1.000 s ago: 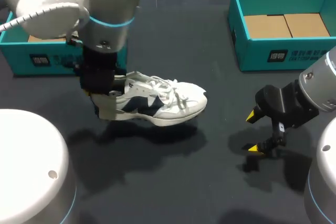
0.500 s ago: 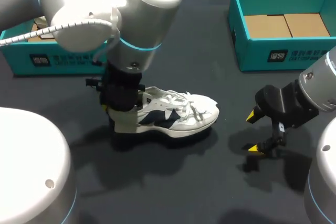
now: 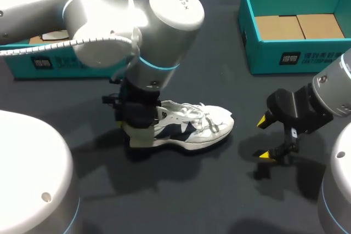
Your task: Take the shoe out of the shoebox, open the shoe tongue, remove and reinsert the insole, then place the shoe into the shoebox
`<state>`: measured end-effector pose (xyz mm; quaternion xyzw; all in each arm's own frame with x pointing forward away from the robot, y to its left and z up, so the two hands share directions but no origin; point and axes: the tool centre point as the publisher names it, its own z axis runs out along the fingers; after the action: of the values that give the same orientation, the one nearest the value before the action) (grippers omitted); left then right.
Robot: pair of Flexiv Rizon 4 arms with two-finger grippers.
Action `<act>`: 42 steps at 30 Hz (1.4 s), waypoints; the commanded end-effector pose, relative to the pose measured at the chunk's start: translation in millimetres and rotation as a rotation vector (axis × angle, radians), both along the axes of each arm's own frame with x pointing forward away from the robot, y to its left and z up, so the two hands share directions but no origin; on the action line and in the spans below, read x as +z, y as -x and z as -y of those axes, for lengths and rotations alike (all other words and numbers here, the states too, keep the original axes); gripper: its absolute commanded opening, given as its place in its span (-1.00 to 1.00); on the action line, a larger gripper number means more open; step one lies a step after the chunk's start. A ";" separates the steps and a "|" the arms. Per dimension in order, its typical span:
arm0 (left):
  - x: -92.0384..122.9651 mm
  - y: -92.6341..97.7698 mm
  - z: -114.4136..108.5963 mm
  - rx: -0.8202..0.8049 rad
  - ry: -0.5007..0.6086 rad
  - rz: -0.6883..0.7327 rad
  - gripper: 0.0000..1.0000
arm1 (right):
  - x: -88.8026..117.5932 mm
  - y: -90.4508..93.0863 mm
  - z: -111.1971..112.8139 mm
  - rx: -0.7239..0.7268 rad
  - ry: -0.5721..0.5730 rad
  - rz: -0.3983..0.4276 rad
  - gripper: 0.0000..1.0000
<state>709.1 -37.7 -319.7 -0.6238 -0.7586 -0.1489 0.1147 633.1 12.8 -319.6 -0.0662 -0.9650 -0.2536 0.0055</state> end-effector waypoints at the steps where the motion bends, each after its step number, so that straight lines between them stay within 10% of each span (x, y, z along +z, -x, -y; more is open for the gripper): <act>1: -2.3 3.5 -8.3 -0.024 0.029 0.009 -1.00 | 0.4 1.7 -0.3 -0.002 0.003 0.002 1.00; 42: -46.0 3.4 6.7 -0.013 0.060 0.045 -1.00 | 0.4 1.7 -0.3 -0.002 0.003 0.002 1.00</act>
<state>707.2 -44.1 -363.0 -0.6278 -0.7615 -0.1401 0.0801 633.1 12.8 -319.6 -0.0663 -0.9650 -0.2536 0.0055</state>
